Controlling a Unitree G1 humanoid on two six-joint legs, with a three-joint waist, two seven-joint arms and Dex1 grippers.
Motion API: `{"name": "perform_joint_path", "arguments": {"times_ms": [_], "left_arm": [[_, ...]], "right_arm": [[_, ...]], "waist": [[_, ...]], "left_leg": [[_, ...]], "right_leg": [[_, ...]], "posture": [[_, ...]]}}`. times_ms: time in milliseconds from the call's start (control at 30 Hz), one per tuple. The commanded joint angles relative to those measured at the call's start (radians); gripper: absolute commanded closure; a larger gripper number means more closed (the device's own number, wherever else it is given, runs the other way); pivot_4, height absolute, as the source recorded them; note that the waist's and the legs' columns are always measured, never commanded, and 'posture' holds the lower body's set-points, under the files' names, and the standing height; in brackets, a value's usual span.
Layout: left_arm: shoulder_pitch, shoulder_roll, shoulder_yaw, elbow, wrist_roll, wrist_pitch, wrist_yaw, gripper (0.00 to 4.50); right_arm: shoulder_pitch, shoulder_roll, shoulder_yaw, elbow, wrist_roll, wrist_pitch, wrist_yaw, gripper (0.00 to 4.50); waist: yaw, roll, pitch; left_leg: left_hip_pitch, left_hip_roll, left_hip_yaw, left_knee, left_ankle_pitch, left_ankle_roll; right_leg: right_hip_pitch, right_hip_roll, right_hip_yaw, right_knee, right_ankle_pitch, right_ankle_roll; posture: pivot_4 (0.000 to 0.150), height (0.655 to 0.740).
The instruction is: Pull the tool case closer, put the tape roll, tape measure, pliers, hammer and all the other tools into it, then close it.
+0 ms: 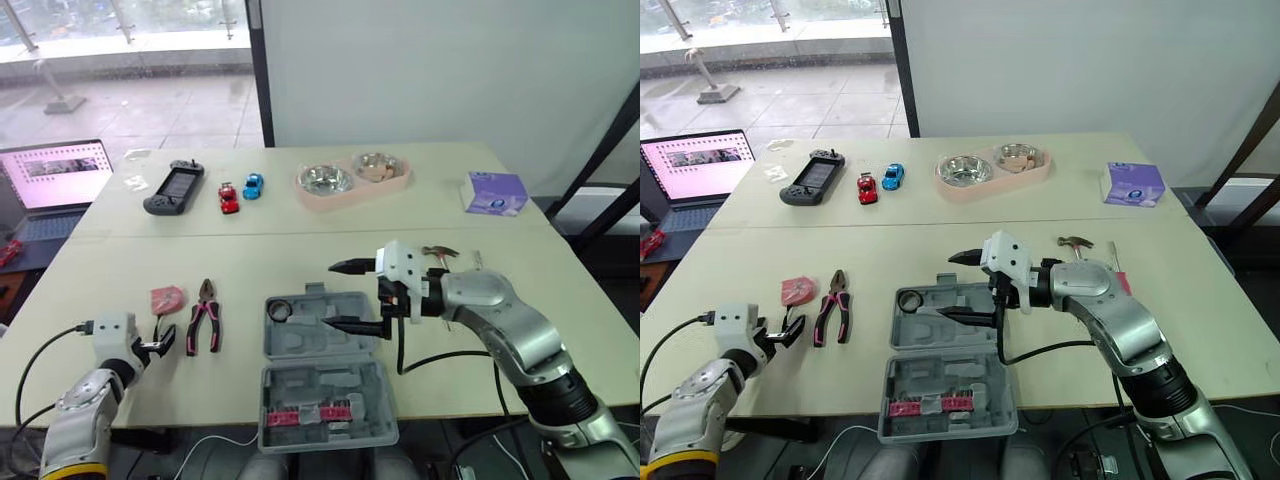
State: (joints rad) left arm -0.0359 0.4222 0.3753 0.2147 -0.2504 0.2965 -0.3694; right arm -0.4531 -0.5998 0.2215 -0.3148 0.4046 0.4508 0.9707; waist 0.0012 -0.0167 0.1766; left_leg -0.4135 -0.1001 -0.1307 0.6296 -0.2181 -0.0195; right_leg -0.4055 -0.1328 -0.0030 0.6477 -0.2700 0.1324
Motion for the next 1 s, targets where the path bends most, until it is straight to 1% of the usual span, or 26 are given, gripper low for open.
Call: {"name": "perform_joint_path", "arguments": {"times_ms": [33,100,133,167,200,267,367,733,900,1000], "left_arm": [[-0.023,-0.009,-0.024,0.043,0.008,-0.009,0.003,0.07],[-0.028,-0.016,-0.034,0.061,0.008,-0.014,-0.001,0.58],[-0.030,-0.019,-0.040,0.067,0.009,-0.017,-0.005,0.91],[-0.032,-0.022,-0.044,0.072,0.010,-0.020,-0.006,1.45],[-0.033,-0.024,-0.046,0.074,0.011,-0.022,-0.006,1.85],[-0.032,-0.032,-0.050,0.070,0.008,-0.016,-0.006,3.02],[-0.026,-0.037,-0.057,0.061,0.008,-0.013,-0.011,4.48],[-0.037,-0.031,-0.050,0.073,0.008,-0.015,-0.018,4.48],[0.038,-0.036,-0.039,-0.020,-0.004,-0.006,-0.016,4.48],[0.144,-0.047,-0.021,-0.136,-0.033,-0.003,-0.032,4.48]], "right_arm": [[-0.018,0.006,-0.020,-0.023,0.003,-0.005,-0.001,0.00],[-0.015,0.001,-0.024,-0.031,0.005,0.004,-0.004,0.00],[-0.014,-0.001,-0.026,-0.034,0.005,0.007,-0.005,0.00],[-0.012,-0.002,-0.027,-0.036,0.005,0.010,-0.007,0.00],[-0.012,-0.002,-0.027,-0.037,0.005,0.011,-0.007,0.00],[-0.009,-0.003,-0.028,-0.042,0.005,0.015,-0.010,0.00],[-0.006,-0.003,-0.030,-0.050,0.005,0.025,-0.015,0.00],[0.011,-0.017,-0.035,-0.059,-0.003,0.034,-0.025,0.00],[0.028,-0.026,-0.035,-0.061,-0.014,0.033,-0.027,0.00],[0.040,-0.034,-0.035,-0.066,-0.017,0.033,-0.025,0.00]], "waist": [[0.007,0.000,0.000],[0.010,0.000,0.000],[0.011,0.000,0.000],[0.011,0.000,0.000],[0.011,0.000,0.000],[0.012,0.001,0.000],[0.012,0.001,-0.001],[0.013,0.003,-0.002],[0.010,0.003,-0.002],[0.005,0.003,-0.002]], "left_leg": [[0.000,0.000,0.000,0.000,0.000,0.000],[0.000,0.000,0.000,0.000,0.000,0.000],[0.000,0.000,0.000,0.000,0.000,0.000],[0.000,0.000,0.000,0.000,0.000,0.000],[0.000,0.000,0.000,0.000,0.000,0.000],[0.000,-0.001,0.000,0.000,0.000,0.000],[0.000,-0.001,0.000,0.000,0.000,0.000],[0.000,-0.002,-0.001,0.000,0.000,0.000],[0.000,-0.002,0.000,0.000,0.000,0.000],[0.000,-0.001,0.000,-0.001,0.000,0.000]], "right_leg": [[0.000,0.000,0.000,0.000,0.000,0.000],[0.000,0.000,0.000,0.000,0.000,0.000],[0.000,0.000,0.000,0.000,0.000,0.000],[0.000,0.000,0.000,0.000,0.000,0.000],[0.000,0.000,0.000,0.000,0.000,0.000],[0.000,-0.001,0.000,0.000,0.000,0.000],[0.000,-0.001,0.000,0.000,0.000,0.000],[0.000,-0.001,0.000,0.000,0.000,0.000],[0.000,-0.001,0.000,-0.001,0.000,0.000],[0.001,-0.001,0.000,-0.001,0.000,0.000]], "posture": [[0.150,0.7233],[0.150,0.7233],[0.150,0.7233],[0.150,0.7233],[0.150,0.7233],[0.150,0.7233],[0.150,0.7233],[0.150,0.7233],[0.150,0.7233],[0.150,0.7233]]}}
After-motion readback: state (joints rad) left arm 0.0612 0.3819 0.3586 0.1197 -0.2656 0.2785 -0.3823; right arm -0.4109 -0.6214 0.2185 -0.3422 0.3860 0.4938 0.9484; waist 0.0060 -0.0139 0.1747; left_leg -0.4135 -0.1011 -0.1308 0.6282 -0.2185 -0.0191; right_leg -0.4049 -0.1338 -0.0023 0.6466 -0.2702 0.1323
